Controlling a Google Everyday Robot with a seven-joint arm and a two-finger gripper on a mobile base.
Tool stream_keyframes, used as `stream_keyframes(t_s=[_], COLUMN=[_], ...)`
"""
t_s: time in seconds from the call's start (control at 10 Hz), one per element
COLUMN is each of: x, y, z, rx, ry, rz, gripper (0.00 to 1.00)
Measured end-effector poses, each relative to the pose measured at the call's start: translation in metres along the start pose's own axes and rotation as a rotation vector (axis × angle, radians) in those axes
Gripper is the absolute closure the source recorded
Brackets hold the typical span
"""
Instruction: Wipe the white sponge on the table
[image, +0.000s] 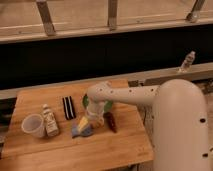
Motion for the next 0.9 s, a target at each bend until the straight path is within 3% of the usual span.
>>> stream_keyframes(t_s=[0.1,0.3,0.9], x=[0.0000,0.0005,0.0022], y=[0.0001,-0.0045,-0.0021], z=[0.0042,-0.0004,-0.0032], rx=[-0.007,0.000,-0.006], ry=[0.006,0.004,0.006], rz=[0.002,0.003,-0.003], gripper=[0.21,0.34,0.95])
